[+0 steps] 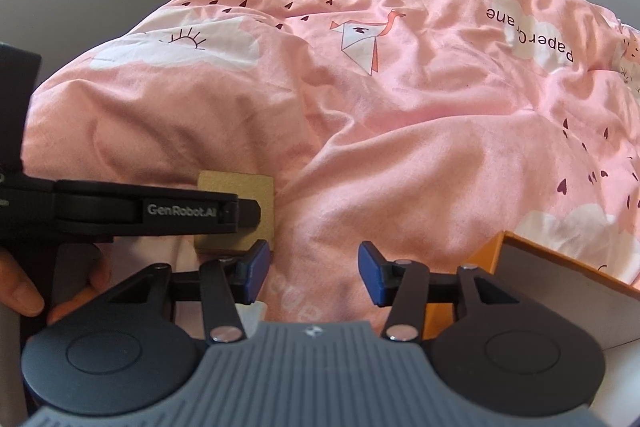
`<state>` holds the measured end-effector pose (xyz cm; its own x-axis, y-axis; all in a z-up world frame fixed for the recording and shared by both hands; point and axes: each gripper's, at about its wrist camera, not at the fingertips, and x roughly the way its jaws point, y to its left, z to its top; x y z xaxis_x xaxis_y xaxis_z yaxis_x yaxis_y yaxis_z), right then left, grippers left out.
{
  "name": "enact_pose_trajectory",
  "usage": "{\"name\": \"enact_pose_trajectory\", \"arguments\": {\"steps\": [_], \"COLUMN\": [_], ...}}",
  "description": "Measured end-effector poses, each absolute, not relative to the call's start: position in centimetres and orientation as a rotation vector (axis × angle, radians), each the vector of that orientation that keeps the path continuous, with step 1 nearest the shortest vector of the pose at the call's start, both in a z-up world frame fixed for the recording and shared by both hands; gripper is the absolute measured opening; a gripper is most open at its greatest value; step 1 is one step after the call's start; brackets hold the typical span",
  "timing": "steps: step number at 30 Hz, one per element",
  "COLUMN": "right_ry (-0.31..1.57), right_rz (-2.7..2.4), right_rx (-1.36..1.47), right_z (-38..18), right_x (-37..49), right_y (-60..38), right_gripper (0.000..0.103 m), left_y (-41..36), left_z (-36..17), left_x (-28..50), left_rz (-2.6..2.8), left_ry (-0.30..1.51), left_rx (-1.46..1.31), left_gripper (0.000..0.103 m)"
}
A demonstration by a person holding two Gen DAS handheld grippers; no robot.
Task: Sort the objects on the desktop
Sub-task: 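Grasp the white charger with the right gripper while the left holds the cube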
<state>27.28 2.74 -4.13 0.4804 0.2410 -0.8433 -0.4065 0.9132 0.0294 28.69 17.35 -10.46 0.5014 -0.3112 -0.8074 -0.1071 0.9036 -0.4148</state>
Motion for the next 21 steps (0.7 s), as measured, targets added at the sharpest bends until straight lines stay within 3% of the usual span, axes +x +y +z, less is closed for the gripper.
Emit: {"name": "enact_pose_trajectory", "arguments": {"steps": [21], "right_ry": [1.128], "right_rz": [0.535], "right_rx": [-0.138], "right_z": [-5.3], "right_x": [24.5], "right_y": [3.8], "right_gripper": [0.051], "left_y": [17.3], "left_z": [-3.7], "left_x": [20.6], "left_rz": [-0.033], "left_ry": [1.057], "left_rx": [-0.132], "left_gripper": [0.055]}}
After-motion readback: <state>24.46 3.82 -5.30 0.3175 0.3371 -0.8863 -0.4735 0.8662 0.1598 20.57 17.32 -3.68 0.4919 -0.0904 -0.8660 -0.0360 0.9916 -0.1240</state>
